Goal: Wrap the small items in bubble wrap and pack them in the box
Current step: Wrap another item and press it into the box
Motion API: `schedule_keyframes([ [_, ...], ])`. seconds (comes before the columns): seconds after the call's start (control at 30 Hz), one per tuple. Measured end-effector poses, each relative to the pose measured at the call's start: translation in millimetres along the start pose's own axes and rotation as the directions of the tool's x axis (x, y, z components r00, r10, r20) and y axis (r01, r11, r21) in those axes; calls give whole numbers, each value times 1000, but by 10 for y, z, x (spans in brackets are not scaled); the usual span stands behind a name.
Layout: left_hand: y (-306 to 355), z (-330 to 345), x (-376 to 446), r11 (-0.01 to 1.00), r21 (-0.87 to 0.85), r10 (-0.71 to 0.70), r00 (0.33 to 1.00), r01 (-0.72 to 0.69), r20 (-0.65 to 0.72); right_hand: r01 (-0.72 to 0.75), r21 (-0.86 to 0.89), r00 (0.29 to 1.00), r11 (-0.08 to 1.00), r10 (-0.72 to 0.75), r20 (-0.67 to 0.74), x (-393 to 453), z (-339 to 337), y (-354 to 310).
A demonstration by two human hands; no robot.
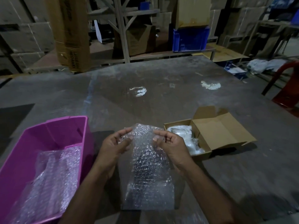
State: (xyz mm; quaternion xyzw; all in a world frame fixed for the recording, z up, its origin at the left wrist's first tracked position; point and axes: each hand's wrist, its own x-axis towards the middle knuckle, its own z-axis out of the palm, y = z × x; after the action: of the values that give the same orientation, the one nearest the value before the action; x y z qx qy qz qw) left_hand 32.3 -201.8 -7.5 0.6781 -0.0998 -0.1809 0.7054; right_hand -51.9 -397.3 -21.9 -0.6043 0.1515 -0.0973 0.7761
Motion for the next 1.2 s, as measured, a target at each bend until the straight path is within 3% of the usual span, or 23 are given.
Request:
schedule_keyframes([
  [0.1, 51, 44, -9, 998, 27, 59, 998, -60, 8, 41, 2, 998, 999, -41, -51, -4, -31, -20],
  [0.2, 94, 65, -30, 976, 174, 137, 991, -133, -10, 49, -60, 996, 997, -53, -70, -14, -82, -37],
  [0.3, 148, 65, -30, 879, 433, 216, 976, -199, 11, 79, -151, 993, 985, -91, -78, -26, -123, -60],
  [0.5, 215, 58, -15, 762, 588, 353, 935, -272, -24, 168, -398, 974, 902, -213, -74, 8, -213, -128],
  [0.6, 208, 22, 16, 803, 534, 292, 956, -267, 38, 229, -422, 966, 877, -260, -15, 30, -253, -155],
  [0.7, 196, 29, 11, 854, 448, 243, 964, -265, 108, 192, -341, 979, 920, -202, 6, 22, -257, -164],
  [0.87, 123, 65, -20, 886, 393, 259, 966, -246, 21, 214, -277, 976, 937, -219, 13, -1, -221, -166],
  [1.2, 249, 128, -112, 955, 229, 165, 979, -189, 120, 136, -191, 988, 972, -120, 97, -26, -249, -231],
])
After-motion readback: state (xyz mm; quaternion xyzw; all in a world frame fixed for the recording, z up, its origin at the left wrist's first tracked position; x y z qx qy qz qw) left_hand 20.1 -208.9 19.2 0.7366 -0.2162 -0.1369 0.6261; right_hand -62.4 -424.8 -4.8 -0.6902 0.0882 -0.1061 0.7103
